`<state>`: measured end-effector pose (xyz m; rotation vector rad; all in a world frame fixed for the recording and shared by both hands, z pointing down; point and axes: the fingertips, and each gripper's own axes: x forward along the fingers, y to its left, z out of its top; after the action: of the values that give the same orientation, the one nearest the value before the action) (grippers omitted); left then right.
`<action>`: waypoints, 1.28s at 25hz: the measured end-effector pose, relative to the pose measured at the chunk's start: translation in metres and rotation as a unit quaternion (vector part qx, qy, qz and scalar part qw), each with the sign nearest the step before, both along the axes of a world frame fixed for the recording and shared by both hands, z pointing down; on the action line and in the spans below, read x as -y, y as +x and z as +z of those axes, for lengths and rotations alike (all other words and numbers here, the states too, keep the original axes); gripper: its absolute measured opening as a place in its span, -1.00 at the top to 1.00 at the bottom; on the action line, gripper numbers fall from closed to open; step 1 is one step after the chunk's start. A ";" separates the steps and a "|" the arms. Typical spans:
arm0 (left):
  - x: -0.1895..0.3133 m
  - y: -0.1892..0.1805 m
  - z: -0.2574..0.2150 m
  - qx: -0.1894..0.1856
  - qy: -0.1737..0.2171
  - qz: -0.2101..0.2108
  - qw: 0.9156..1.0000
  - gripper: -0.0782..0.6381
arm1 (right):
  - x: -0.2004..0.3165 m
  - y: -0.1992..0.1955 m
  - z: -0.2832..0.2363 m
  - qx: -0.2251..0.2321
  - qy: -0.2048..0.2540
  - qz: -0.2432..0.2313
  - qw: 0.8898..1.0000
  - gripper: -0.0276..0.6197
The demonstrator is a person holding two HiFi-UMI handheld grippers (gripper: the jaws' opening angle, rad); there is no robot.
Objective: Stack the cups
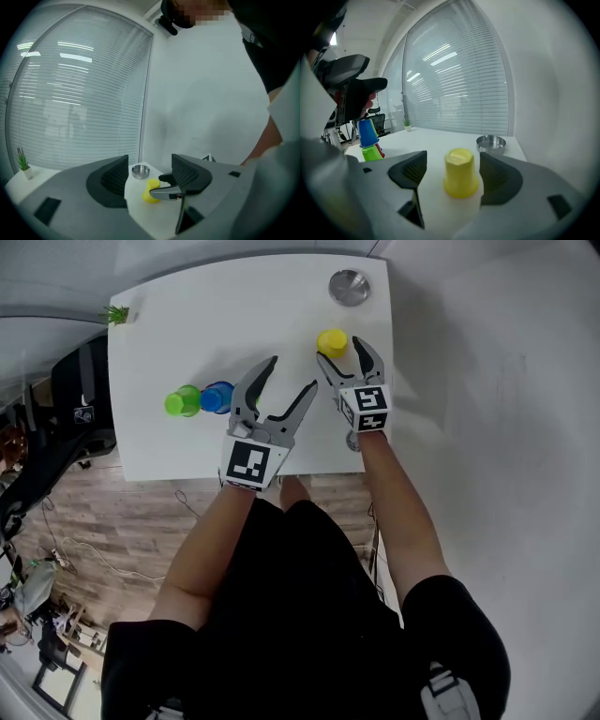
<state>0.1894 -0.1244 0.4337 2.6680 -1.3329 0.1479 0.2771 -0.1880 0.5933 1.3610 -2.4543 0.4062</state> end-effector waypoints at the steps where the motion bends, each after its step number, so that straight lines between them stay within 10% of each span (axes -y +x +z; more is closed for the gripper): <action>1: 0.002 0.001 0.000 -0.001 0.000 -0.001 1.000 -0.02 | 0.003 0.000 0.005 -0.002 -0.003 -0.001 1.000 -0.16; 13: -0.008 -0.004 -0.012 -0.013 0.015 -0.008 1.000 0.00 | 0.011 0.000 0.019 -0.015 0.005 -0.015 1.000 0.23; 32: -0.056 -0.077 -0.082 0.012 0.041 0.047 0.998 0.01 | -0.063 -0.062 -0.160 -0.010 0.032 -0.075 0.997 0.24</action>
<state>0.1122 -0.0679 0.3515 2.8070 -1.2472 0.1405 0.2148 -0.1249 0.4337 1.1886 -2.5515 0.2790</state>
